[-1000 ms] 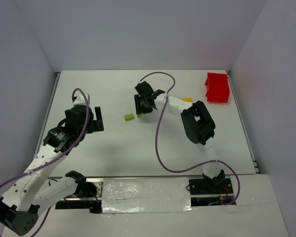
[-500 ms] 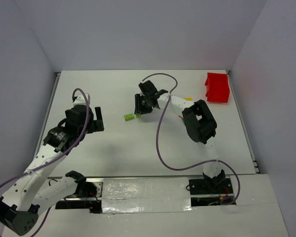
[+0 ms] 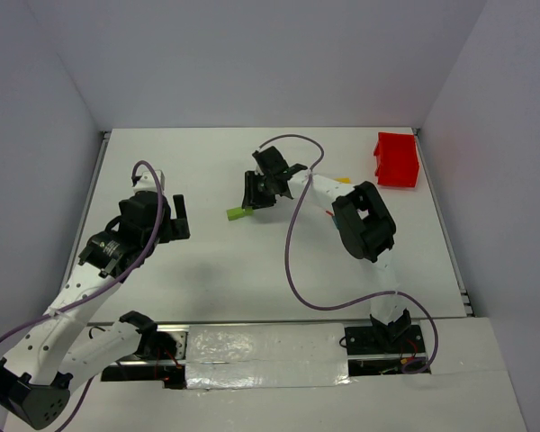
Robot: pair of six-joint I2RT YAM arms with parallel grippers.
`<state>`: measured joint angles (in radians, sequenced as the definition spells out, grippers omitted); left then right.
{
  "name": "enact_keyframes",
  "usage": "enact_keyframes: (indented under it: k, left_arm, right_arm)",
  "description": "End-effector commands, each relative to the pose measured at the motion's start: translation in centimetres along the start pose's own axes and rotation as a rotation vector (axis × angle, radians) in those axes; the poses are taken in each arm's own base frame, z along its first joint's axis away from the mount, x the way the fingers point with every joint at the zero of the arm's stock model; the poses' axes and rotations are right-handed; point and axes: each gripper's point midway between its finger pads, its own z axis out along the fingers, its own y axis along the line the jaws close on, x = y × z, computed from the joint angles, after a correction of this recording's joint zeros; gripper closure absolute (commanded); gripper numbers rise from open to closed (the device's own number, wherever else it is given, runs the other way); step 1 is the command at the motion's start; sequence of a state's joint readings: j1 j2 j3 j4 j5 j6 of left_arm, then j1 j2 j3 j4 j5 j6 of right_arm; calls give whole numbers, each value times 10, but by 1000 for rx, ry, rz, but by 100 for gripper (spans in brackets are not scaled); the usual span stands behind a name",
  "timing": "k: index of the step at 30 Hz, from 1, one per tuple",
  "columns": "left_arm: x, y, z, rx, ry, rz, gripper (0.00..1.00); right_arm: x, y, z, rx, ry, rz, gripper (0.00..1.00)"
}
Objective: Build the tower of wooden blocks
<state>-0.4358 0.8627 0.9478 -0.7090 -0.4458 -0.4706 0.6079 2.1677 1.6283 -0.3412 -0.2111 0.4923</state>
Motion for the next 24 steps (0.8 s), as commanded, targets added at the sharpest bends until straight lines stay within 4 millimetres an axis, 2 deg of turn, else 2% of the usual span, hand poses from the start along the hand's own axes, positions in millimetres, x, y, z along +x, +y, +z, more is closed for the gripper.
enact_keyframes:
  k: [1, 24]
  left_arm:
    - [-7, -3, 1, 15, -27, 4, 1]
    - [-7, -3, 1, 16, -27, 4, 0]
  right_arm:
    - [-16, 10, -11, -46, -50, 11, 53]
    - [-21, 10, 0, -91, -29, -8, 53]
